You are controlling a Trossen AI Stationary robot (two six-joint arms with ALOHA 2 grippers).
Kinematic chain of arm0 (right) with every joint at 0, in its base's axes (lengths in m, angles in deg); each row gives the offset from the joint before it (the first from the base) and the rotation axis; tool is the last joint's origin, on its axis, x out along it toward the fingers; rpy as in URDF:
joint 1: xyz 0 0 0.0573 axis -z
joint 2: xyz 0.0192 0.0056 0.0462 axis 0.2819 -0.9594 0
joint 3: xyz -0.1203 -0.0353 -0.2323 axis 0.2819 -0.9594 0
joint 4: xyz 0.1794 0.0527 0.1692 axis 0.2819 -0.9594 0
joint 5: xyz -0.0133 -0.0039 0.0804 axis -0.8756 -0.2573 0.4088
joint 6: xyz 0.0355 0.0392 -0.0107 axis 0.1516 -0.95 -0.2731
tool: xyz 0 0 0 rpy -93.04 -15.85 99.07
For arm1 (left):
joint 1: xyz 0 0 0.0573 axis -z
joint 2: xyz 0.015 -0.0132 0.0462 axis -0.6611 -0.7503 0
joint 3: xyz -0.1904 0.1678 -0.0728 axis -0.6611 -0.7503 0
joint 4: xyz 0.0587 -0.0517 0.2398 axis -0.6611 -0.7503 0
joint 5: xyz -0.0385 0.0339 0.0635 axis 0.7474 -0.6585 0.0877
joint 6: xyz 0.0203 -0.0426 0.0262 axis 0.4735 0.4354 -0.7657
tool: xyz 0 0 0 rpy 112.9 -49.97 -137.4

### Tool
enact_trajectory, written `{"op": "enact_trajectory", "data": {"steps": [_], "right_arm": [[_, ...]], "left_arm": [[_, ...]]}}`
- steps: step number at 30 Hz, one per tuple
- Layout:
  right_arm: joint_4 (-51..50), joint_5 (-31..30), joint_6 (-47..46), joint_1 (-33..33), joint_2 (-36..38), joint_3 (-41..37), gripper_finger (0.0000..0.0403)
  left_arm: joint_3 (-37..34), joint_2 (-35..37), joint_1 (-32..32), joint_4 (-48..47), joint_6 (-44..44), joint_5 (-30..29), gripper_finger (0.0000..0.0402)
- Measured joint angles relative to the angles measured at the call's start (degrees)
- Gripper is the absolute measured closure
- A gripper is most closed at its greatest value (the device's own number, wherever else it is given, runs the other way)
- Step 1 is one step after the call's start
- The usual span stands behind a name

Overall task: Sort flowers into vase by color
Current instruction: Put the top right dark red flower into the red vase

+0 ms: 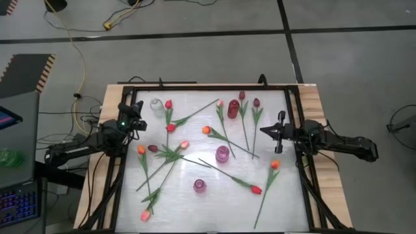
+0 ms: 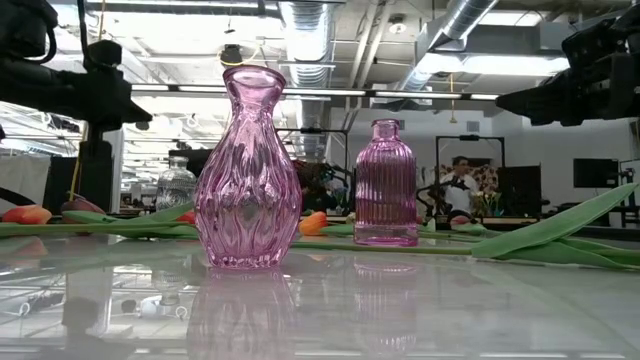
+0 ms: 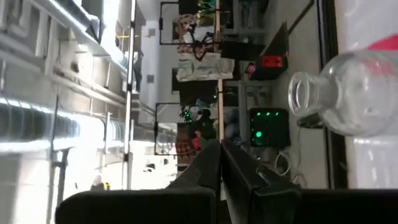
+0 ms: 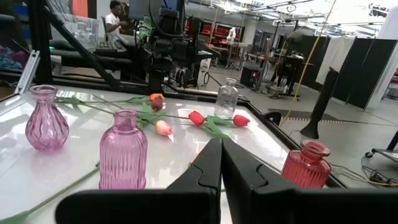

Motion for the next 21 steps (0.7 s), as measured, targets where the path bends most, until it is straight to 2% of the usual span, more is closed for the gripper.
{"op": "enact_trajectory", "data": {"steps": [5, 8, 10, 16, 18, 21], "right_arm": [[0.02, 0.0, 0.0, 0.0, 0.0, 0.0, 0.0363], [0.01, 0.0, 0.0, -0.02, 0.0, 0.0, 0.0363], [0.02, 0.0, -0.02, 0.0, 0.0, 0.0, 0.0363], [0.07, 0.0, -0.17, -0.04, 0.0, 0.0, 0.0363], [0.07, 0.02, -0.21, -0.04, 0.0, 0.0, 0.0363], [0.09, 0.11, -2.32, -0.04, 0.0, 0.0, 0.0363]], "left_arm": [[0.05, 0.0, 0.0, -0.08, 4.2, 1.46, 0.0401], [0.13, -0.04, 0.0, -0.01, 7.52, 6.66, 0.0401], [0.15, -0.2, 0.2, 0.15, 15.69, 15.12, 0.0401], [0.15, -0.22, 0.44, -0.04, 46.05, 49.58, 0.0401], [0.15, -0.22, 0.44, -0.09, 55.12, 57.81, 0.0401], [0.15, -0.22, 0.44, -0.39, 68.65, 66.62, 0.0401]]}}
